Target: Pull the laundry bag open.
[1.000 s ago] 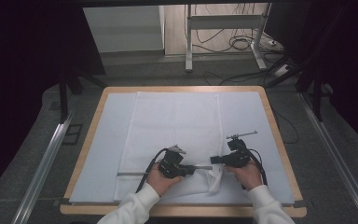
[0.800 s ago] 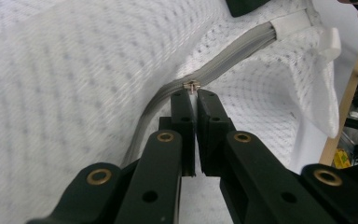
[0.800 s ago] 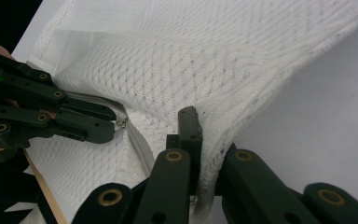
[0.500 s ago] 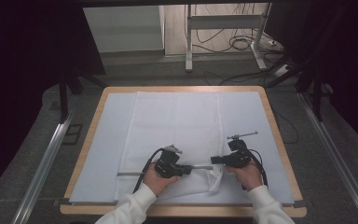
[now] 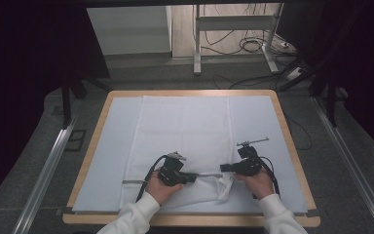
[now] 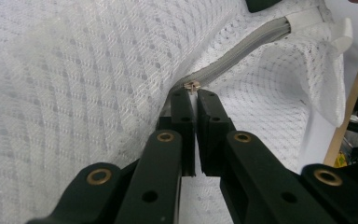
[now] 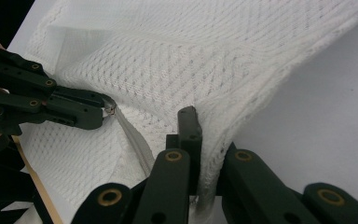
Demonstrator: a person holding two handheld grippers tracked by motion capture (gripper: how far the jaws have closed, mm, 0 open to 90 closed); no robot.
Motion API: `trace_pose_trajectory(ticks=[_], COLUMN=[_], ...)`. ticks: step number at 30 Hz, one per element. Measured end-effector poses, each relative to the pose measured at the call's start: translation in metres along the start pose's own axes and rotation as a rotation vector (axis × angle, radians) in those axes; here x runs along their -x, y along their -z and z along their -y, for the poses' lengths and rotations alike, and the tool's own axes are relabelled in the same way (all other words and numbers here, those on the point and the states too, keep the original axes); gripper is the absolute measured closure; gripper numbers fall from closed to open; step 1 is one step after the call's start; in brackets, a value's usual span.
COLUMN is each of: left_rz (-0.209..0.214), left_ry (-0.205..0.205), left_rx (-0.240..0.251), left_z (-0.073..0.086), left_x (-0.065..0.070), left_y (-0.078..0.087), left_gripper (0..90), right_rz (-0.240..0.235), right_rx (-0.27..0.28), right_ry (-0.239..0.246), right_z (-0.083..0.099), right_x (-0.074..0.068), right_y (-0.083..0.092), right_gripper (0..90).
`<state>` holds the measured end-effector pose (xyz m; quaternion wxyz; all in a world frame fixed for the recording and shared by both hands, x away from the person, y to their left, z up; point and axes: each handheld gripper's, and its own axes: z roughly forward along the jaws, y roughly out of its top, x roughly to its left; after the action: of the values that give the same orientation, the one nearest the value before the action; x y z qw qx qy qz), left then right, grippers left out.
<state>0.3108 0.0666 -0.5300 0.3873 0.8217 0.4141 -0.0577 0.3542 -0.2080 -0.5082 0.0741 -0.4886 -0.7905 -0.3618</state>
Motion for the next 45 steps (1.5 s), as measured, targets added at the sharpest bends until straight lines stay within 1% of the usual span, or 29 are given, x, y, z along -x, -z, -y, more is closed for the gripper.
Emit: trace_pose_trajectory(ticks=[3,5,7,11,22,24,28,33,34,36,43,45], left_rz=[-0.004,0.000,-0.009,-0.013,-0.007,-0.013,-0.008,-0.013,-0.008,-0.015,-0.015,-0.017], left_ry=[-0.001,0.003,-0.003,0.002,0.014,0.012,0.021,0.031,0.034,0.030,0.037,0.036], left_rx=[-0.003,-0.001,-0.005,-0.002,-0.004,-0.006,-0.010,-0.006,-0.007,-0.011,-0.009,-0.015], left_z=[0.001,0.002,0.002,0.003,0.007,0.008,0.011,0.013,0.013,0.015,0.018,0.021], left_x=[-0.001,-0.002,-0.002,-0.002,-0.006,-0.006,-0.010,-0.013,-0.014,-0.015,-0.019,-0.020], left_y=[0.001,0.001,0.002,0.002,0.005,0.006,0.010,0.013,0.014,0.016,0.022,0.024], left_gripper=[87.3,87.3,87.2,87.3,87.3,87.3,87.3,87.3,87.3,87.3,87.3,87.3], right_rz=[0.004,0.001,0.002,0.012,0.012,0.017,0.015,0.016,0.016,0.014,0.021,0.017], right_rx=[-0.001,-0.002,-0.002,-0.007,-0.007,-0.009,-0.009,-0.007,-0.007,-0.006,-0.010,-0.011], right_ry=[0.001,0.000,0.000,0.004,0.004,0.007,0.003,0.004,0.004,0.006,0.009,0.009], right_z=[0.000,0.000,0.000,0.000,0.000,0.001,0.001,0.001,0.001,0.001,0.001,0.001], right_x=[0.000,0.000,0.000,0.000,0.000,-0.001,0.000,0.000,0.000,0.000,-0.001,-0.001], right_y=[0.000,-0.001,-0.001,-0.001,-0.002,-0.002,-0.002,-0.002,-0.002,-0.002,-0.002,-0.002], right_gripper=[88.4,88.4,88.4,88.5,88.5,88.5,88.5,88.5,88.5,88.5,88.5,88.5])
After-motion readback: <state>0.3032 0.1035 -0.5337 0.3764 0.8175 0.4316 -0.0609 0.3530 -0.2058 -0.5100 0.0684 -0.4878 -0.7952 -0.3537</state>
